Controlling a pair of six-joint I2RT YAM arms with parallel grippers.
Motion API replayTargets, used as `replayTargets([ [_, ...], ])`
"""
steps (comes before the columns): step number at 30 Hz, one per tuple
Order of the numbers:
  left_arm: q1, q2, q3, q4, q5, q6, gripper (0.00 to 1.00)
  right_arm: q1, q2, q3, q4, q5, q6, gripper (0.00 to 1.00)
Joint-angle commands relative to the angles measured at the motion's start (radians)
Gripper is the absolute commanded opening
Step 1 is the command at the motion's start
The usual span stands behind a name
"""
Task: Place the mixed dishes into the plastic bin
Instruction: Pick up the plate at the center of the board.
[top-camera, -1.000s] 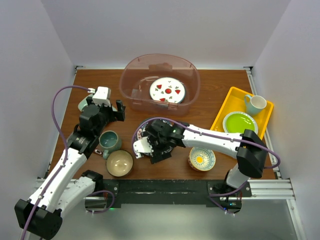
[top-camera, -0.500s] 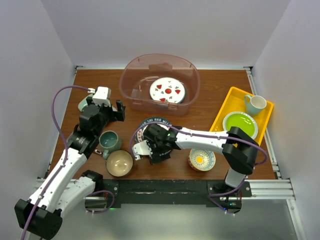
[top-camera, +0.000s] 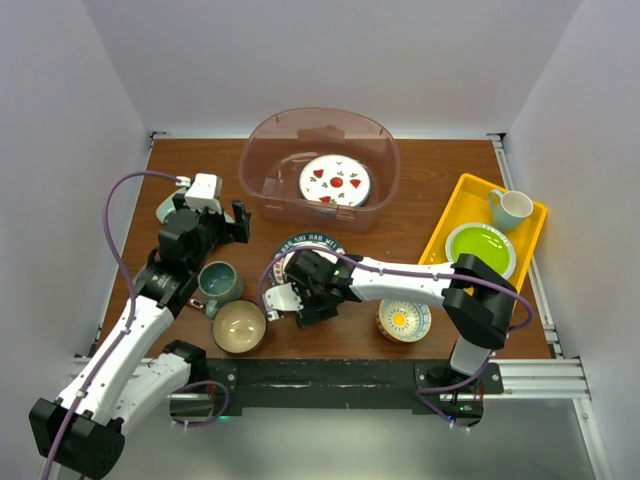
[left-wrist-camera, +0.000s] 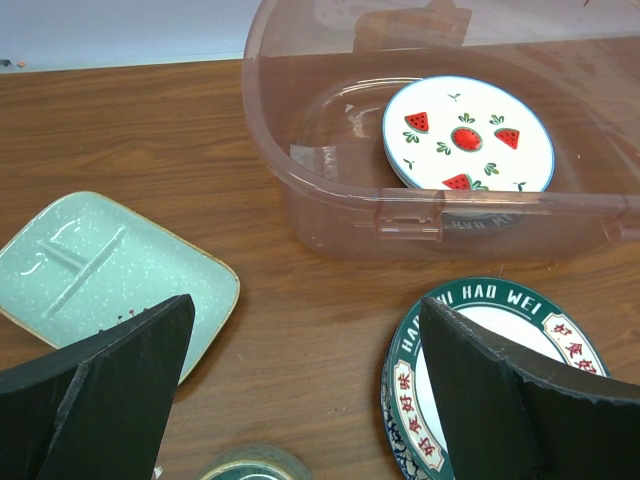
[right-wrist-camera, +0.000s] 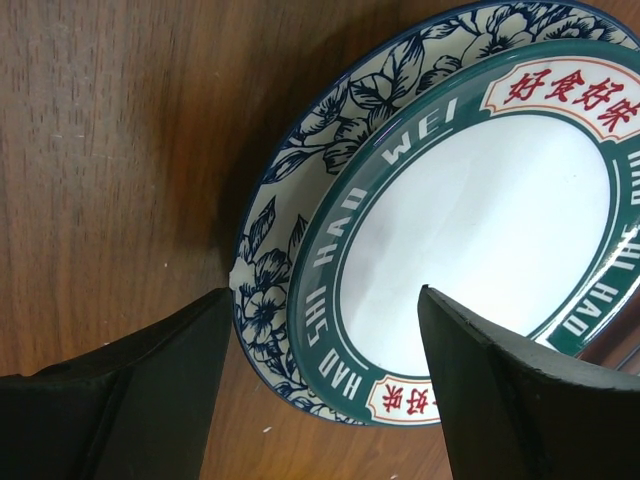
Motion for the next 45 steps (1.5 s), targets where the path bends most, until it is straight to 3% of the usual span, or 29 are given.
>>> replayTargets([
  [1,0.005,-0.009,-0.001,0.029,-0.011,0.02,1.0,0.0,-0.014,0.023,-0.026,-0.03,-0.006,0.79],
  [20,0.005,-0.005,-0.001,0.027,-0.009,0.02,1.0,-0.051,-0.063,0.049,-0.081,-0.101,-0.018,0.82],
  [45,0.005,-0.007,-0.001,0.03,-0.004,0.02,1.0,-0.054,0.012,0.014,0.004,-0.034,0.017,0.81],
])
